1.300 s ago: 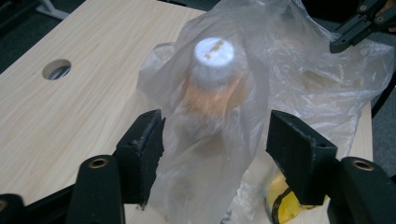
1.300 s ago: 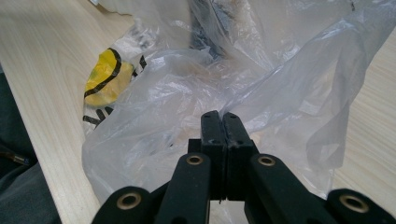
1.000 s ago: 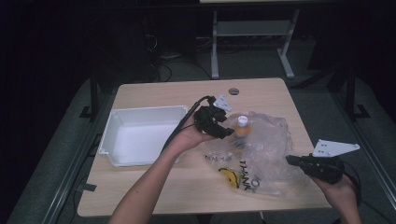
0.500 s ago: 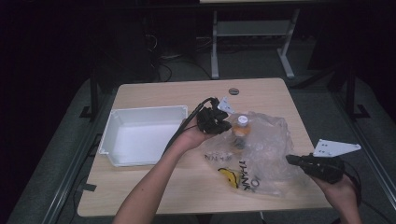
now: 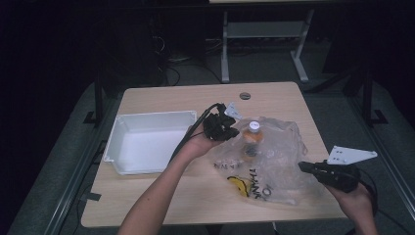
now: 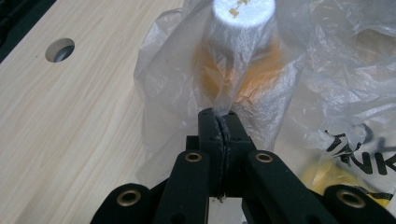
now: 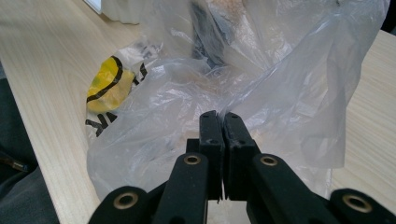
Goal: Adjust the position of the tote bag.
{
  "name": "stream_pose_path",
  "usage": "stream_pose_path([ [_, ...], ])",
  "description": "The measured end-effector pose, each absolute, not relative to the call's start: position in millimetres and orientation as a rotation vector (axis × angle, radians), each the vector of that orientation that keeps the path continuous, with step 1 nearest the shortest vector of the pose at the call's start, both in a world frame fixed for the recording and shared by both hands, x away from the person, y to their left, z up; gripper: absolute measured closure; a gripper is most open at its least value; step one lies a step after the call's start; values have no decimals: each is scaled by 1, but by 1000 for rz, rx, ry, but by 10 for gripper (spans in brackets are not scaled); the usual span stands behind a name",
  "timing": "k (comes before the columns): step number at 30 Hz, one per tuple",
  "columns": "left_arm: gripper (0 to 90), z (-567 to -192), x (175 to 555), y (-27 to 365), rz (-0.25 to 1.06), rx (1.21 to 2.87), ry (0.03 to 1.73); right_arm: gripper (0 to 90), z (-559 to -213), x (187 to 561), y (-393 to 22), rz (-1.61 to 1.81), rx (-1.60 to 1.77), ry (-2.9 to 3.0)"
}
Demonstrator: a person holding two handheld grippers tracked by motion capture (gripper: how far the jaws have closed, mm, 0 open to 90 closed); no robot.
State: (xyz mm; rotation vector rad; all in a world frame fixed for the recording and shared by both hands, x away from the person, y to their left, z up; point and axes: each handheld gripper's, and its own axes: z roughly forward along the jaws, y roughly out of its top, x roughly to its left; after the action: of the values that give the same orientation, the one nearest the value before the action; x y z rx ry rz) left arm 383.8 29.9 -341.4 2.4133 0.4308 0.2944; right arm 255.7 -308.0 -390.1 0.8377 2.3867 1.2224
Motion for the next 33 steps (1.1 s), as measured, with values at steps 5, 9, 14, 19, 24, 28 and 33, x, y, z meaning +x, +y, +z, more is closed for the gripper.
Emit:
stream_pose_path([
  [5, 893, -345, 385, 31, 293, 2420, 431, 867, -390, 256, -307, 1216, 833, 2385],
  [9, 893, -349, 386, 34, 286, 2420, 443, 854, -390, 256, -306, 1222, 835, 2385],
  [14, 893, -356, 389, 37, 276, 2430, 458, 846, -390, 256, -305, 1220, 831, 2387],
  [19, 893, -363, 389, 39, 270, 2437, 470, 821, -390, 256, -304, 1221, 833, 2385],
  [24, 893, -370, 390, 42, 266, 2453, 484, 804, -391, 256, -302, 1222, 835, 2389],
  [28, 893, -375, 391, 44, 256, 2455, 494, 801, -391, 257, -301, 1216, 835, 2393],
  [33, 893, -380, 391, 47, 246, 2465, 509, 801, -392, 257, -299, 1215, 835, 2399],
])
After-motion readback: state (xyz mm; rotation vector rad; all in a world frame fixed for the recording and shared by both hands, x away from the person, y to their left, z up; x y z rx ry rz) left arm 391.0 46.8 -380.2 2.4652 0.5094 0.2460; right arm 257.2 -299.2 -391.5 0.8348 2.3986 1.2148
